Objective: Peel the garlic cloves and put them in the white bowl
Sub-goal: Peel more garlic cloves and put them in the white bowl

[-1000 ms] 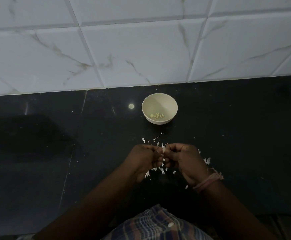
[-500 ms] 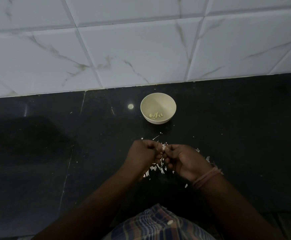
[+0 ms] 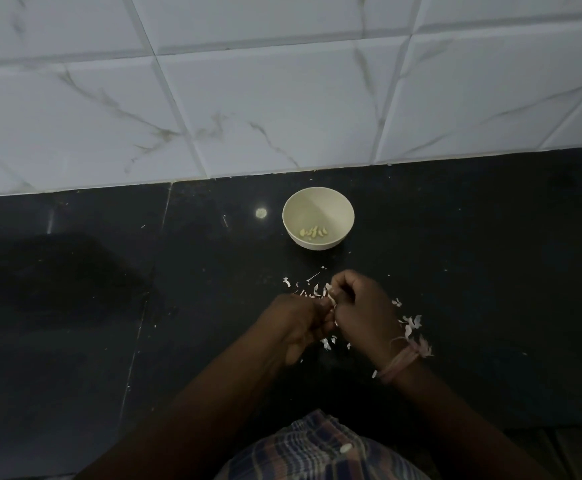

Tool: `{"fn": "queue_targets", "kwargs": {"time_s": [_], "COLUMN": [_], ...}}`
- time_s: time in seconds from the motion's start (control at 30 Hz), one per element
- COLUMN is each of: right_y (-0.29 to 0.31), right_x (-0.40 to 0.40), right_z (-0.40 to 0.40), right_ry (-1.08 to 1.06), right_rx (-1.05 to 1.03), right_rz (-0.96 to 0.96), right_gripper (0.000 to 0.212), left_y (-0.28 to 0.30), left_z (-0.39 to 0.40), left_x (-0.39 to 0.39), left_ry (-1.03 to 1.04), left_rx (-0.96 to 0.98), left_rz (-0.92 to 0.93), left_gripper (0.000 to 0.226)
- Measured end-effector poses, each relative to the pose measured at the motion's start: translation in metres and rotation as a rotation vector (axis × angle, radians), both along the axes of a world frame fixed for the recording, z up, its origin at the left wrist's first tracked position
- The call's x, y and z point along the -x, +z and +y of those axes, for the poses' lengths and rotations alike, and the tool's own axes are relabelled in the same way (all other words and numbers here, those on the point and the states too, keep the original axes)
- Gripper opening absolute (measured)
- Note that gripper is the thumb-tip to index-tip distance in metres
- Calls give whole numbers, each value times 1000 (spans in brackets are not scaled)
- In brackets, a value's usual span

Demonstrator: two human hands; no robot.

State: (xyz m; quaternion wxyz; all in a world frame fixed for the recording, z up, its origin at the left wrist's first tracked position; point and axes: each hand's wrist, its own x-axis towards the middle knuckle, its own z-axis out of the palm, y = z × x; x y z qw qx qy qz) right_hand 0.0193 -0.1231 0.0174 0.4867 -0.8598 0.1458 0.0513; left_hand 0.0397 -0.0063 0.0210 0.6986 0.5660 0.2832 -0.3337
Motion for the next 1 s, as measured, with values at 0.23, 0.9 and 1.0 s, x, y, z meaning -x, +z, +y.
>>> {"fn": "queue_targets", "kwargs": {"time_s": [0.23,0.9,1.0], "right_y": [-3,-21,-25], "right_x": [2,6,8], "right_z": [-2,-19,-15], "right_ry": [-54,-102,-69], "right_rx": [-137,-13,-67], "right_rz": [-28,-66,-32], "right_gripper": [17,11,10], "left_y": [-5,-23,-26], "left_z": [10,12,15], "left_x": [-6,18,20], "left_ry": [59,281,284], "left_rx": [165,321,276], "left_rz": [-40,-110,-128], "left_gripper": [16,28,26]}}
